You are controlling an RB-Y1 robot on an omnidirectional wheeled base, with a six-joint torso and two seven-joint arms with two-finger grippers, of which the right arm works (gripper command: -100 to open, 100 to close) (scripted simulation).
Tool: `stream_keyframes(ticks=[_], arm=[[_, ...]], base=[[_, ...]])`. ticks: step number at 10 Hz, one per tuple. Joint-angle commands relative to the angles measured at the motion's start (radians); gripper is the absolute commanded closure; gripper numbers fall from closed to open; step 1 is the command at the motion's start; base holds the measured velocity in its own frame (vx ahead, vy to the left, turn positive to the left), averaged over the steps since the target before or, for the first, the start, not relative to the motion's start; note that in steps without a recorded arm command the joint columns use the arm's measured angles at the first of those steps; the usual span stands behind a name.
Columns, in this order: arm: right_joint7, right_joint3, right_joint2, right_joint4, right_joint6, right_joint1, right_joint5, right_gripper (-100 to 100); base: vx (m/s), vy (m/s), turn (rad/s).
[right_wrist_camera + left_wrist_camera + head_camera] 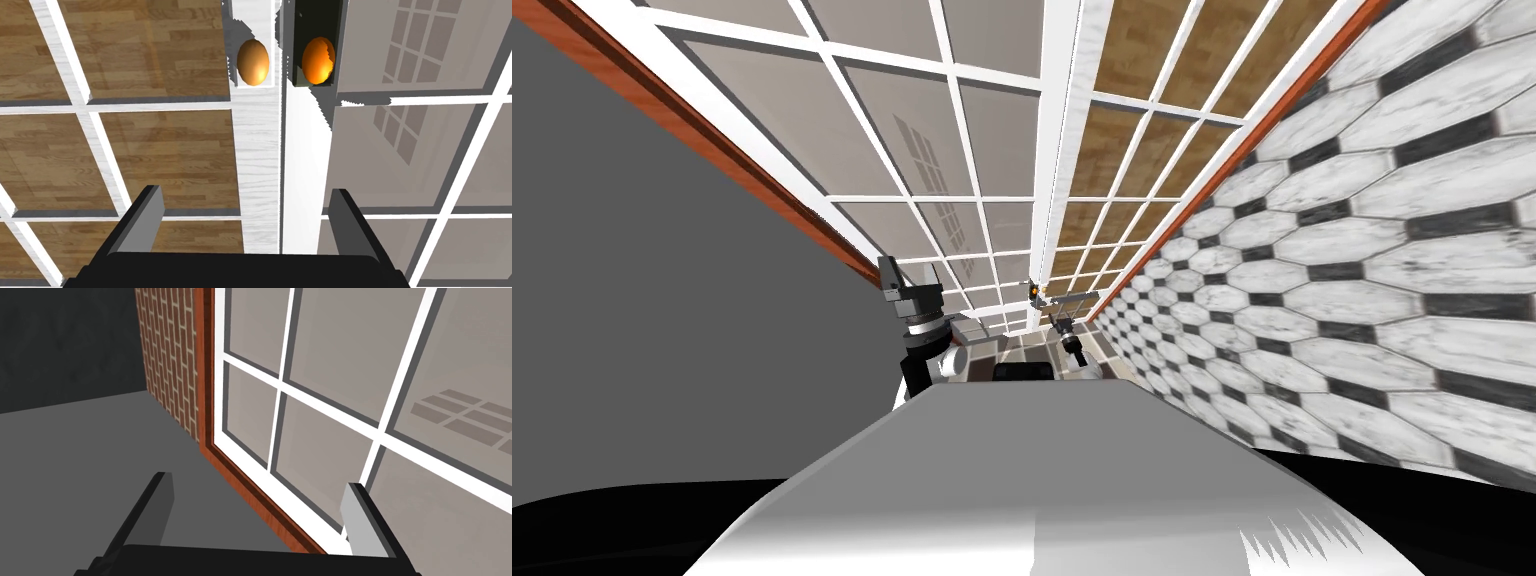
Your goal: Pull the door open
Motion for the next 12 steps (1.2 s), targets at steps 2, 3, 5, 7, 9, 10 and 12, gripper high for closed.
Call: stream_keyframes(ticks=[2, 3, 5, 7, 9, 10, 12], arm=[[0.048, -0.005, 0.010, 0.054, -0.014, -0.022, 0.010, -100], [0.064, -0.007, 0.014, 0.074, -0.019, -0.031, 0.013, -100], [0.068, -0.007, 0.015, 0.083, -0.022, -0.036, 0.015, -100], [0.081, -0.015, -0.003, 0.106, -0.020, -0.008, 0.010, -100], [0.091, -0.024, -0.018, 0.128, -0.016, 0.018, 0.004, -100], [0.091, -0.024, -0.018, 0.128, -0.016, 0.018, 0.004, -100], [0.109, -0.038, -0.039, 0.165, -0.009, 0.060, -0.008, -100]], base=[[0.144, 0.002, 0.004], [0.151, -0.037, 0.007], [0.123, -0.020, 0.008], [-0.105, 0.046, -0.012], [-0.112, 0.044, 0.001], [-0.125, 0.044, -0.012], [-0.162, 0.054, 0.002]])
